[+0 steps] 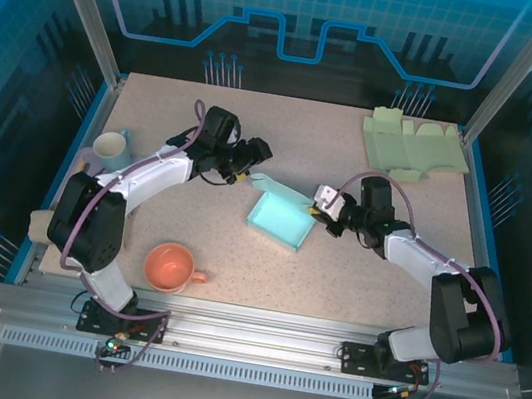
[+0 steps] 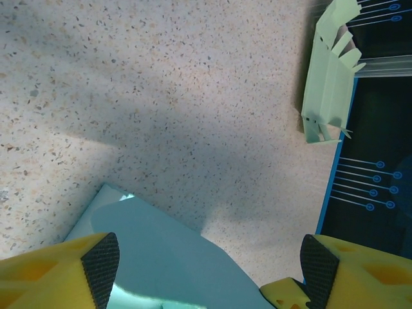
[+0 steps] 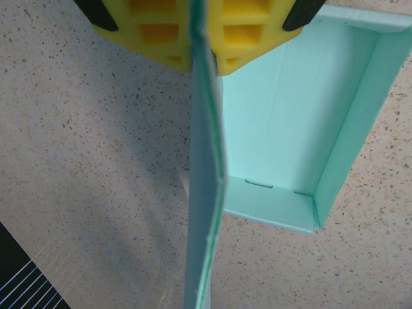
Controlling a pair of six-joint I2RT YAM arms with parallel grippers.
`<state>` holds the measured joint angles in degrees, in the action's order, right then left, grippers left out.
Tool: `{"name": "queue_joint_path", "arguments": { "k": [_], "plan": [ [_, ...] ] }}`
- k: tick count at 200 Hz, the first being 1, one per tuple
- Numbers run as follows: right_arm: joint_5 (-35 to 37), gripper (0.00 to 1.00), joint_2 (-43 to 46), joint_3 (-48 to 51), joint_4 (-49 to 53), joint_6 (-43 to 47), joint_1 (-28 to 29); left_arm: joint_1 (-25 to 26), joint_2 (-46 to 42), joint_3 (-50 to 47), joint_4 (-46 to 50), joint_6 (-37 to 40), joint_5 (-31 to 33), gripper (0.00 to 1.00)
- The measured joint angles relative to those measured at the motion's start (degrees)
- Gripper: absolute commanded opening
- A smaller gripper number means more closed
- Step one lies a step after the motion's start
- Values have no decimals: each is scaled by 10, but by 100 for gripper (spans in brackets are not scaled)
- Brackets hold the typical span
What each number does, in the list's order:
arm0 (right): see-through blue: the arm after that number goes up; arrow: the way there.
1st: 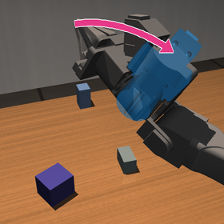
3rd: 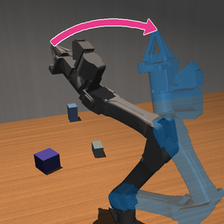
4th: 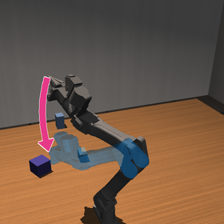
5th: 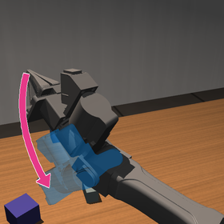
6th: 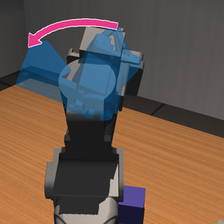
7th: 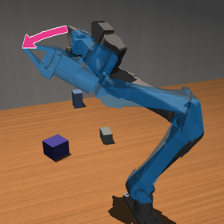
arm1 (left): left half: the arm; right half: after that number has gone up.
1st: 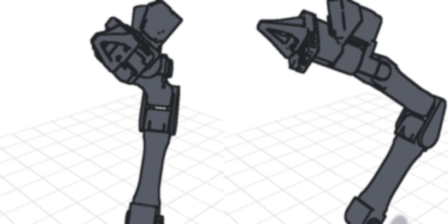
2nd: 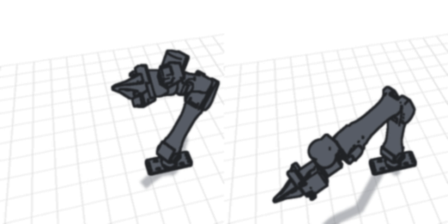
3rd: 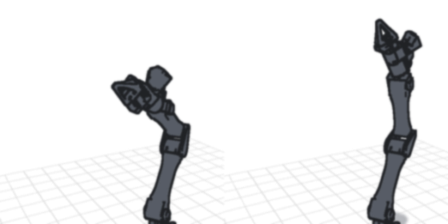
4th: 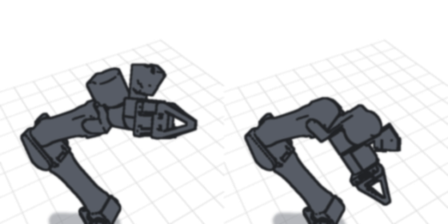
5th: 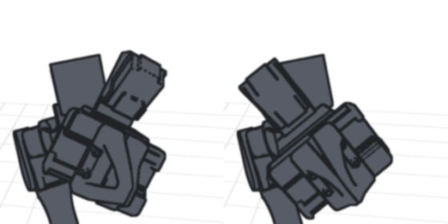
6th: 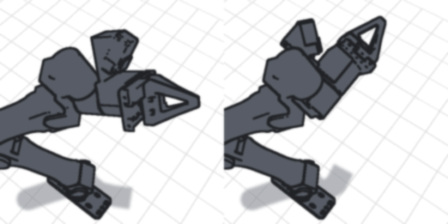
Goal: Fold the paper box
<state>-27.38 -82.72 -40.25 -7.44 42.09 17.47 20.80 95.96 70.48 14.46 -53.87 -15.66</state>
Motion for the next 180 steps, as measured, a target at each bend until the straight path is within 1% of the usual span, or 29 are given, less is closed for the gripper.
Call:
{"name": "queue_joint_path", "arguments": {
  "k": [32,46,104,154,180],
  "plan": [
    [4,0,-3,-3,-3,0,2,19,0,0,3,0,2,76],
    [6,0,-5,-4,-3,0,2,27,1,0,4,-1,4,74],
    [15,0,-9,-5,-8,5,4,44,4,0,8,-1,9,73],
    [42,0,-13,-10,-10,24,25,54,5,-2,10,-2,20,72],
    [54,9,-13,-10,-10,32,31,57,5,-12,11,-2,31,71]
  ]
}}
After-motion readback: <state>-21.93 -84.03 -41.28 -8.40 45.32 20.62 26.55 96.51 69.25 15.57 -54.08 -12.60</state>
